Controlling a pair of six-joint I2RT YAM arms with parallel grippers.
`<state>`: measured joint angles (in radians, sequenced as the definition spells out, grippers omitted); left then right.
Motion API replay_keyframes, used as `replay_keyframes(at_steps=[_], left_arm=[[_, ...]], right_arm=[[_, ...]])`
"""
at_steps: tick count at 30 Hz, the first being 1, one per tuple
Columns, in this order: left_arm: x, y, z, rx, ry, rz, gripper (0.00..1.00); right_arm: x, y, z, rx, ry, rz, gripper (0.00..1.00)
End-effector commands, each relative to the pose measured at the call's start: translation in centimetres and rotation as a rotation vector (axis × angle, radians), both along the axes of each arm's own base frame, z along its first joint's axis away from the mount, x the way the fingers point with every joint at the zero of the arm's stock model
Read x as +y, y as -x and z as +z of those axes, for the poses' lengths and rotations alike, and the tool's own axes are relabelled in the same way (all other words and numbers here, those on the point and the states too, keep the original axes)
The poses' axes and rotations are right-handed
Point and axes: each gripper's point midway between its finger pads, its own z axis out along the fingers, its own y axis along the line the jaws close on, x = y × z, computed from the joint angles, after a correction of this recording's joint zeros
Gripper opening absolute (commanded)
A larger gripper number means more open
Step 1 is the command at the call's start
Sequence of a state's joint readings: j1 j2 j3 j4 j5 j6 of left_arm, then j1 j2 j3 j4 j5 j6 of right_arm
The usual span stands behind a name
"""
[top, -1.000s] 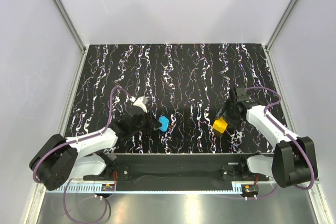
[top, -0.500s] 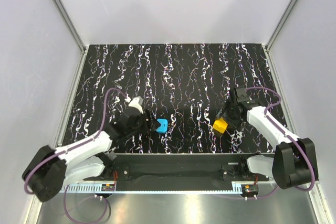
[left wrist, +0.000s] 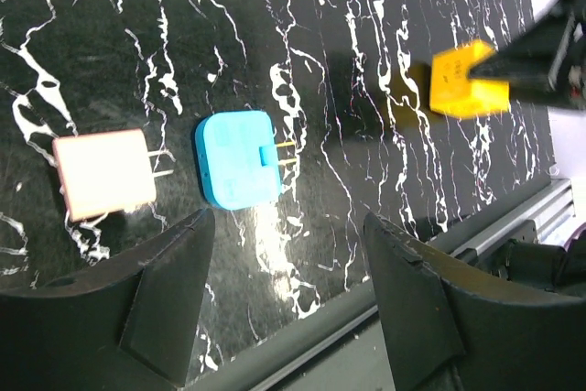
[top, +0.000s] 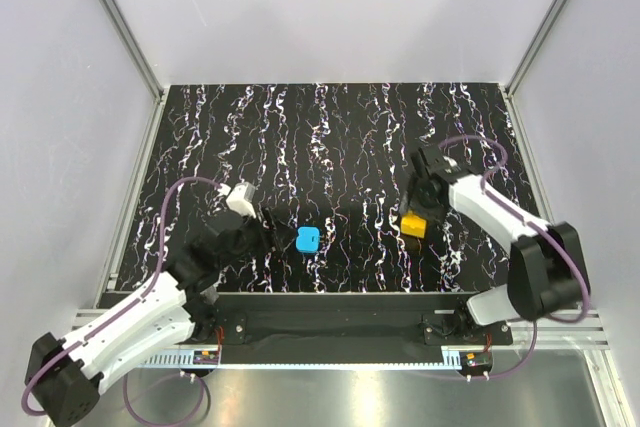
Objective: Pull the plug off the socket
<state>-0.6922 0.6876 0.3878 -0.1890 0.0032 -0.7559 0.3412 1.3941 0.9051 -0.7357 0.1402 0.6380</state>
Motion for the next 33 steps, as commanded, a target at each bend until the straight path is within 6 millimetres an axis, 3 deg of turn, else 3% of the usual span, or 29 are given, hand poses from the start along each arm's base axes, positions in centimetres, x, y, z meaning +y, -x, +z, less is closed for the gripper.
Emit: replay_keyframes(at_steps=[1,2,3,6,7,8,9,11,12,14,17,24,25,27,29,30,31,33], left_arm=[[0.3,0.7,1.6,-0.016,0.025,-0.009,0.71],[0.4,1.0,1.6,-0.011,0.034,-0.014,0.71],[0.4,1.2,1.5,-0.008,0.042,-0.014,0.71],[0.7,2.0,1.1,0.002,0.058,-0.019,0.71],[0.9,2.3,1.0,0.008,0.061,-0.018,0.71],[1.0,2.5,0.9,0.014,0.062,-0.021,0.71],[1.0,2.6,0.8,0.018,0.064,-0.022,0.72],[1.1,3.1,0.8,0.023,0.075,-0.03,0.72],[1.1,3.3,0.9,0.024,0.078,-0.034,0.72],[1.2,3.5,1.1,0.021,0.093,-0.028,0.73],[1.5,3.5,1.2,0.012,0.109,-0.011,0.73],[1.4,3.3,1.6,0.011,0.099,-0.012,0.75],[1.5,3.2,1.5,0.01,0.095,-0.008,0.75],[1.6,3.1,1.7,0.002,0.098,-0.001,0.75],[1.6,3.1,1.8,-0.002,0.099,0.003,0.76],[1.7,3.1,1.9,-0.004,0.103,0.003,0.76],[1.7,3.1,1.9,-0.005,0.107,0.004,0.76],[1.6,3.2,1.8,-0.002,0.107,0.0,0.76]], right_arm=[[2.6,-5.1,3.1,-0.139,0.03,0.132,0.0],[3.3,-5.7,2.7,-0.126,0.033,0.157,0.0],[4.7,-7.1,3.9,-0.168,0.02,0.191,0.0],[8.5,-9.5,4.4,-0.192,-0.001,0.295,0.0],[9.4,-10.0,4.3,-0.192,-0.011,0.327,0.0],[10.5,-10.3,3.0,-0.162,-0.011,0.359,0.0],[11.9,-11.4,4.0,-0.187,-0.038,0.382,0.0],[13.2,-12.1,2.6,-0.163,-0.024,0.415,0.0],[14.2,-13.0,3.3,-0.186,-0.042,0.427,0.0],[14.9,-13.6,2.0,-0.158,-0.05,0.429,0.0],[16.6,-14.8,2.5,-0.174,-0.074,0.452,0.0],[18.5,-14.5,1.8,-0.141,-0.128,0.496,0.01],[18.5,-14.5,1.8,-0.141,-0.127,0.5,0.14],[18.6,-14.4,1.7,-0.136,-0.129,0.505,0.2],[18.5,-14.4,1.9,-0.137,-0.13,0.497,0.36],[18.5,-14.4,1.9,-0.134,-0.13,0.494,0.48],[18.5,-14.5,2.0,-0.137,-0.131,0.488,0.7],[18.4,-14.6,2.2,-0.14,-0.125,0.476,0.87]])
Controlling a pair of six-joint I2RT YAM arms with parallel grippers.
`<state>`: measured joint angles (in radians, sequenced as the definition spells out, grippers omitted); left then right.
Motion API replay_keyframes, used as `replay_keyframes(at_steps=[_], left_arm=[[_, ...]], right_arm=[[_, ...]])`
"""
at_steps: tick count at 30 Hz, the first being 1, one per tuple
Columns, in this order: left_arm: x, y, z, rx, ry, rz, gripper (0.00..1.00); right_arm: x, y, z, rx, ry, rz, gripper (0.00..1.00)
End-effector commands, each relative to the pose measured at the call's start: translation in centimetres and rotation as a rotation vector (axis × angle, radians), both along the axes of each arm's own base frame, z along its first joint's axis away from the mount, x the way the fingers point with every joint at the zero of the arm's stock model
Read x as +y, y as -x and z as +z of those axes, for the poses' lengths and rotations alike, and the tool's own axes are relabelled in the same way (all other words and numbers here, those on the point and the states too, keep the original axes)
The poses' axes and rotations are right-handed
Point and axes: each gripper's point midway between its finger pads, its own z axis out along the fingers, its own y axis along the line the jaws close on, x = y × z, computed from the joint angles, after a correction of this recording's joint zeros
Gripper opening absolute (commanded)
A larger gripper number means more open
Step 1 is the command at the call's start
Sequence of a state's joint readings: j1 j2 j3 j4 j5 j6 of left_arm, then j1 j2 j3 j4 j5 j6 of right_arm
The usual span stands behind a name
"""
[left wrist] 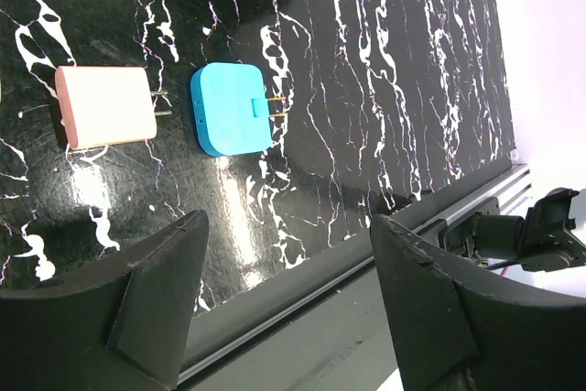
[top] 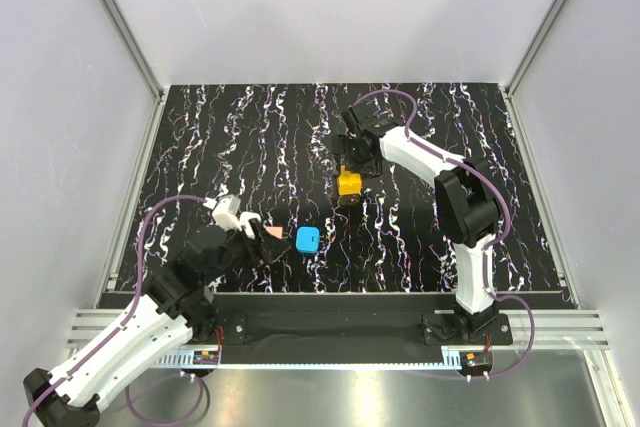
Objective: Pull the plug off the socket
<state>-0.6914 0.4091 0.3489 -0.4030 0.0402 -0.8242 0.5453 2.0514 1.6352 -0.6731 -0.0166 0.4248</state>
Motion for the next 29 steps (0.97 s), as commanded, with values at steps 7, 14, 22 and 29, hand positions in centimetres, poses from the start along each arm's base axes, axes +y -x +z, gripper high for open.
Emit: replay_keyframes(at_steps=[7,14,22,29], left_arm=[[0.4,-0.2,1.6,-0.049,0.018,0.015,0.77],[0.7,0.3,2.9,-0.104,0.081,0.02,0.92],[-0.4,1.6,0.6,-0.09,0.246,-0.014,0.99],[-2.6,2.7,-0.3,-0.1,0.445,-0.118,0.99]], right_arm=[[0.6,-0.9,5.6,-0.09,-0.042,-0.05,1.0],[-3.3,5.2,9.4,-0.143,-0.077,-0.054,1.0],[-7.3,14.9,7.3,-0.137,-0.252,-0.153,1.0],[-7.8,20.1,3.9,-0.215,-0.563,-0.207,1.0]])
